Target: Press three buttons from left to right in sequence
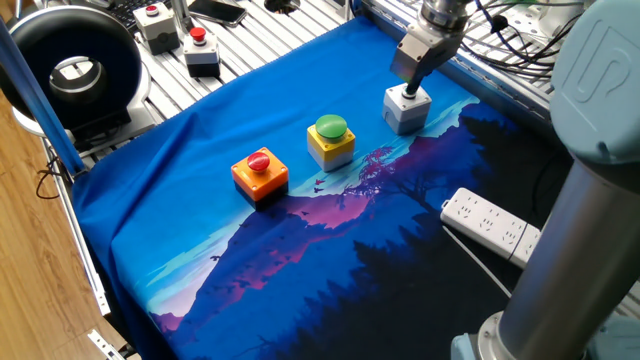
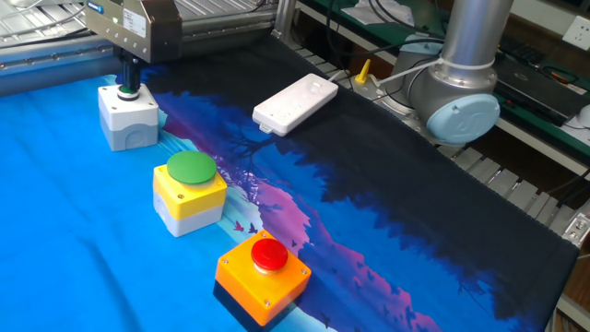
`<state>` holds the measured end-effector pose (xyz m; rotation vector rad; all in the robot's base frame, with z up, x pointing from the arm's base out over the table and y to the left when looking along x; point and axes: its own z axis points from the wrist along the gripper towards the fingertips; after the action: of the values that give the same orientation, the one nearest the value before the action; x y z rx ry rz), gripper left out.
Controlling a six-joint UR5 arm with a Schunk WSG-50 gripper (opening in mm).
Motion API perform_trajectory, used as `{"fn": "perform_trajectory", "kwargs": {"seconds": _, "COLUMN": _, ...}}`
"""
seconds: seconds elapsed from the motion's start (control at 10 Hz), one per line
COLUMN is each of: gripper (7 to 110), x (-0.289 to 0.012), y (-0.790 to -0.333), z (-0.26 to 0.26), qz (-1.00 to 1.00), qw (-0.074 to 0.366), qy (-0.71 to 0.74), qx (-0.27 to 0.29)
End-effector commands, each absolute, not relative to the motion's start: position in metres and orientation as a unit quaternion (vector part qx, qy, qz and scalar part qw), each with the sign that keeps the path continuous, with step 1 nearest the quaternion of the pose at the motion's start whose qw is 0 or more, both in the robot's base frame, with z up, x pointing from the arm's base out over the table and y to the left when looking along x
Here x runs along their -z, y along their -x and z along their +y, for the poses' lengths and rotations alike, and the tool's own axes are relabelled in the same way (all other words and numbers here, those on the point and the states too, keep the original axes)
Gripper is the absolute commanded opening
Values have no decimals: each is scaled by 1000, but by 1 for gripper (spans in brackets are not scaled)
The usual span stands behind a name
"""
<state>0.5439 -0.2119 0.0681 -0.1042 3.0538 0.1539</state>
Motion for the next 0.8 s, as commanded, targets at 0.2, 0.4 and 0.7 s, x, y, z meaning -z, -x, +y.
{"fn": "perform_trajectory", "kwargs": {"seconds": 0.2, "gripper": 7, "x": -77, "y": -539, "z": -213, "qz": 997, "qw": 42, "qy": 30, "qx": -49}}
{"fn": "perform_trajectory", "kwargs": {"seconds": 0.4, "gripper": 7, "x": -88, "y": -529, "z": -210, "qz": 999, "qw": 30, "qy": 20, "qx": -32}}
{"fn": "perform_trajectory", "kwargs": {"seconds": 0.7, "gripper": 7, "x": -95, "y": -523, "z": -203, "qz": 999, "qw": 29, "qy": 16, "qx": -33}}
